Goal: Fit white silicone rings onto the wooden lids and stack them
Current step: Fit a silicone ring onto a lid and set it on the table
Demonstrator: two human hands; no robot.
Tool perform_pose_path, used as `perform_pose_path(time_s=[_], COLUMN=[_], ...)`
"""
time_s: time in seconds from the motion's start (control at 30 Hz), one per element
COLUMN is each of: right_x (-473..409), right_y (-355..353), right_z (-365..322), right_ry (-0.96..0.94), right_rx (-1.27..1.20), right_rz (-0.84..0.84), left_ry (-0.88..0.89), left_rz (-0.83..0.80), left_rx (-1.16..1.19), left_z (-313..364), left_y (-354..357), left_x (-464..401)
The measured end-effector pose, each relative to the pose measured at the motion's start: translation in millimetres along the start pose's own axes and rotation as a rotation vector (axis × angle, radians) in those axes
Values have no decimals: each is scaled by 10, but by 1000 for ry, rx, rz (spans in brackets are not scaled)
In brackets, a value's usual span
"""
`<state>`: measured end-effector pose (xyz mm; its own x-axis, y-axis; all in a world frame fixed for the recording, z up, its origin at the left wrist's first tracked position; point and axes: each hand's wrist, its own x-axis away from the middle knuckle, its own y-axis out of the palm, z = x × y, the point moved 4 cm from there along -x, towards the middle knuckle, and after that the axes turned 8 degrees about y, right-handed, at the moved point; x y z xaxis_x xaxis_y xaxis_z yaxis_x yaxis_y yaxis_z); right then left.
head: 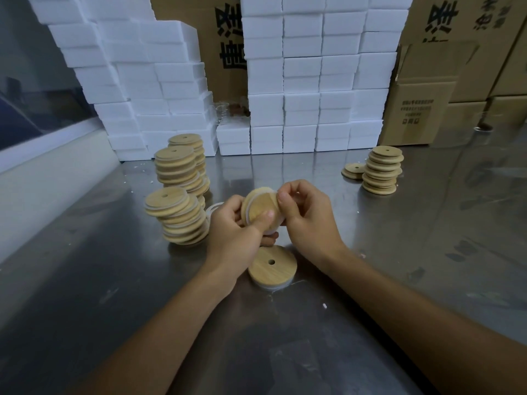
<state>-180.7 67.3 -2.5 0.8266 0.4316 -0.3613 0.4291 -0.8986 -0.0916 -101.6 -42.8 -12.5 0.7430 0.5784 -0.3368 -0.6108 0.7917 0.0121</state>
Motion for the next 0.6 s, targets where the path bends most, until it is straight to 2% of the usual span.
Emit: perform_pose_path(time_s=[0.1,0.13,0.23,0.43,0.6], right_x=[28,28,11,-78,-97], right_y=[-20,-21,-50,-91,-121], right_z=[-61,-80,-105,-45,-46], right_ry=[-210,-258,-296,-92,-34], right_rx=[251,310,322,154,40], right_rz=[17,3,-29,-20,-72], left_ry=[268,320,353,362,321], left_rz=[-77,-85,-88,-93,-105], left_rx=[-482,-556,-508,-456,-417], left_z=[73,99,138,138,112], left_y=[20,17,-22,-30,-40], left_x=[-7,-6,-23,-30,-36])
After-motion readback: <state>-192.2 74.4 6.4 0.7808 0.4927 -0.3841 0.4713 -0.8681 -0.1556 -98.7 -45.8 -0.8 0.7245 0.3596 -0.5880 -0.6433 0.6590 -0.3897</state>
